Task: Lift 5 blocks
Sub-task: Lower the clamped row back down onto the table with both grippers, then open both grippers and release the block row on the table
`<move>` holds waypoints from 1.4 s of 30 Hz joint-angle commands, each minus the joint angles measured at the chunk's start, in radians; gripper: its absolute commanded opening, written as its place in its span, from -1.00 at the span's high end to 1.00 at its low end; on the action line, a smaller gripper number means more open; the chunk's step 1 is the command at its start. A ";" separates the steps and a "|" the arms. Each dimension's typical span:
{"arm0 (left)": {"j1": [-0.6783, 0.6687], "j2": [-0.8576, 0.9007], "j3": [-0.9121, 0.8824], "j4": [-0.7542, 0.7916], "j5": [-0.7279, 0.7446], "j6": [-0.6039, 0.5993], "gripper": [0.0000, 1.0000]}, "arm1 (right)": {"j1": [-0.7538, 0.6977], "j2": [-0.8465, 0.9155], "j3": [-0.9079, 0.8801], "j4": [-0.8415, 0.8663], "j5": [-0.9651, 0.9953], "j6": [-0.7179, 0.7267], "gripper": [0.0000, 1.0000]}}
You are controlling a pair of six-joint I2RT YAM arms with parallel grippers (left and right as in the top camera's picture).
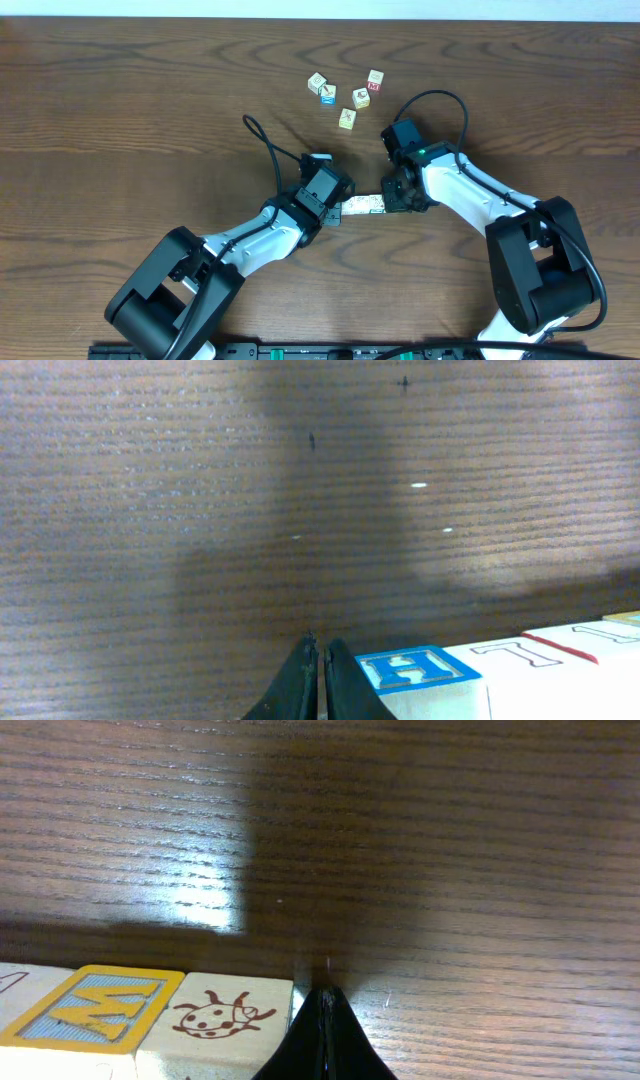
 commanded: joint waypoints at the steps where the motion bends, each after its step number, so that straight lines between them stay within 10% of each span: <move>1: -0.035 0.029 0.054 0.043 0.079 0.024 0.85 | 0.063 0.017 -0.002 0.028 -0.130 -0.026 0.98; 32: 0.077 -0.013 0.054 -0.046 0.087 0.071 0.79 | -0.011 0.016 0.013 -0.024 -0.006 -0.100 0.97; 42: 0.077 -0.013 0.054 -0.055 0.071 0.124 0.37 | -0.060 0.016 0.013 -0.025 0.019 -0.100 0.48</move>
